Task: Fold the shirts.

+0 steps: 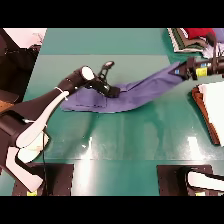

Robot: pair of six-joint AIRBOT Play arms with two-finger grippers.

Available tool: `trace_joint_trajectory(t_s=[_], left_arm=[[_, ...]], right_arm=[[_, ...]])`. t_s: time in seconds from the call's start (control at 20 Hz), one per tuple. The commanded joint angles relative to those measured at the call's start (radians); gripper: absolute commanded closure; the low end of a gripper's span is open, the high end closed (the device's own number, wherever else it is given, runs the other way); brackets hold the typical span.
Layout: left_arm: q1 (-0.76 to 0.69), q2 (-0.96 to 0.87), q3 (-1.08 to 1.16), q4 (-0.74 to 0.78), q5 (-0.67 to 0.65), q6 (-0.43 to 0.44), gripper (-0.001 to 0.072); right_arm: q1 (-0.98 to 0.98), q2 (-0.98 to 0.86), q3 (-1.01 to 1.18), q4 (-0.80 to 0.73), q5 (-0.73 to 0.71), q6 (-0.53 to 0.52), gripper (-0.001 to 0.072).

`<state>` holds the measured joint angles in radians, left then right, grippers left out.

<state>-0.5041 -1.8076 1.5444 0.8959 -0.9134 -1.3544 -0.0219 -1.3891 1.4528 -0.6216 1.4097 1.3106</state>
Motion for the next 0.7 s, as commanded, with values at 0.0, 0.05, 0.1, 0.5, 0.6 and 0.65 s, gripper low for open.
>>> trace_joint_trajectory(t_s=[0.0,0.05,0.1,0.5,0.6,0.65], left_arm=[[-0.076,-0.037,0.013,-0.014,0.012,0.002,0.0686],[-0.09,-0.037,0.013,-0.014,0.023,0.002,0.0686],[-0.102,-0.037,0.013,-0.014,0.028,0.002,0.0686],[-0.096,-0.03,0.013,-0.005,-0.022,0.027,0.0686],[-0.053,-0.01,0.013,-0.005,-0.021,0.019,0.0687],[-0.023,0.007,0.013,-0.003,-0.024,0.019,0.0686]], right_arm=[[0.079,-0.01,0.154,0.019,0.002,0.058,0.0698],[0.098,-0.025,0.192,0.019,0.012,0.063,0.0698],[0.118,-0.043,0.229,0.018,0.022,0.063,0.0698],[0.249,-0.163,0.423,0.015,0.071,0.077,0.0698],[0.28,-0.174,0.423,0.016,0.077,0.074,0.0698],[0.298,-0.182,0.423,0.016,0.079,0.063,0.0698]])
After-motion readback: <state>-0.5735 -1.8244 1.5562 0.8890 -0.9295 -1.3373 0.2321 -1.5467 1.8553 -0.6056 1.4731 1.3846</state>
